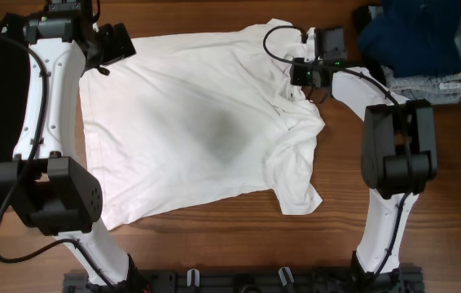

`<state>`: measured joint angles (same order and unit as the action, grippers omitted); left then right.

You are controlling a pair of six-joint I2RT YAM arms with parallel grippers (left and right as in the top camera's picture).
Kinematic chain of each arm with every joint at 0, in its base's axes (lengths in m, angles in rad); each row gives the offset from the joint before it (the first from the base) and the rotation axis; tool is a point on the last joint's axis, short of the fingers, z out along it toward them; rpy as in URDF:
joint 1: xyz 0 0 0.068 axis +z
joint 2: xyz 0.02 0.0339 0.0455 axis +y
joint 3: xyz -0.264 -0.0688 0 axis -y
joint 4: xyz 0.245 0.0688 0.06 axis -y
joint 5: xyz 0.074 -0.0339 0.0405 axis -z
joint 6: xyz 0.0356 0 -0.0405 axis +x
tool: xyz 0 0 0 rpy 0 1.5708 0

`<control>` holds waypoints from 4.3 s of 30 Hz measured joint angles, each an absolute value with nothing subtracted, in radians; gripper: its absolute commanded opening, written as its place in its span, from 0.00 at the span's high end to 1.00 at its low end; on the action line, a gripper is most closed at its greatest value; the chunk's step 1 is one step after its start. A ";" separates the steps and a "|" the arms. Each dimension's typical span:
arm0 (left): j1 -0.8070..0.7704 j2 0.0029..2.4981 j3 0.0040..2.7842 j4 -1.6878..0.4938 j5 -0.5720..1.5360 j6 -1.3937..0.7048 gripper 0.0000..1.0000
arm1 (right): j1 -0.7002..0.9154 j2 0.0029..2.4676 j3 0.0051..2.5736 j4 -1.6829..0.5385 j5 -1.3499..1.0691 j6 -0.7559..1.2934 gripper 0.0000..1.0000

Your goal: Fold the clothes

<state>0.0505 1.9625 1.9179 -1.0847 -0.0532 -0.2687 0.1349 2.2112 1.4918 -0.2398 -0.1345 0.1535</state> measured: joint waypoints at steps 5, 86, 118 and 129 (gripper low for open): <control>0.051 1.963 1.918 -1.085 -0.053 -0.269 0.00 | 0.135 2.211 1.493 -0.242 -0.134 0.165 0.89; 0.009 1.633 1.162 -0.999 -0.085 -0.643 0.00 | 0.282 1.811 1.171 -0.821 -0.151 0.562 0.30; 0.009 1.633 1.162 -0.983 -0.088 -0.649 0.00 | -0.104 1.603 1.173 -1.219 -0.032 0.424 0.53; 0.009 1.630 1.162 -1.039 -0.088 -0.649 0.00 | -0.140 1.594 1.173 -1.238 -0.025 0.387 0.32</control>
<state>0.0086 1.6299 1.1618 -1.0386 -0.0875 -0.6491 -0.1398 1.5940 1.1728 -1.2385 -0.0254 0.3870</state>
